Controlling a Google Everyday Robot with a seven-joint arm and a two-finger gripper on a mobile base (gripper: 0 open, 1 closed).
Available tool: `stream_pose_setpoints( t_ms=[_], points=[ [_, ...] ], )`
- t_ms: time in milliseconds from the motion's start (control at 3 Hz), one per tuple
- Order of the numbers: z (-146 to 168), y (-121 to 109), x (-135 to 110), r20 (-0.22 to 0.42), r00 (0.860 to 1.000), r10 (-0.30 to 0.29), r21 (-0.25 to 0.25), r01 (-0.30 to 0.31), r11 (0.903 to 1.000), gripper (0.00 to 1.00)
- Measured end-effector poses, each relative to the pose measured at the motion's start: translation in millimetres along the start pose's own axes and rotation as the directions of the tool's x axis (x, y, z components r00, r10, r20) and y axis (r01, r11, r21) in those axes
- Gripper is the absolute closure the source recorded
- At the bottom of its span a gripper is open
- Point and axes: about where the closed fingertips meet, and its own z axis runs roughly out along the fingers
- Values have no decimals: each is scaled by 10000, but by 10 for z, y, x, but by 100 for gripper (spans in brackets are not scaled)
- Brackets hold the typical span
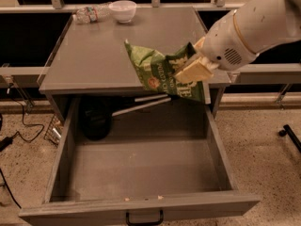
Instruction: Place green jalapeno chip bag into top drawer
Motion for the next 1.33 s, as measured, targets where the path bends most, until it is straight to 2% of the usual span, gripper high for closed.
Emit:
stream_pose_setpoints(
  t_ms=[667,1000,1333],
  points=[
    [334,504,154,659,9977,188,144,-198,9997,100],
    [800,693,330,1100,9937,-225,508,170,9986,100],
    [850,691,343,1085,9935,-336,555,277,9981,100]
  ],
)
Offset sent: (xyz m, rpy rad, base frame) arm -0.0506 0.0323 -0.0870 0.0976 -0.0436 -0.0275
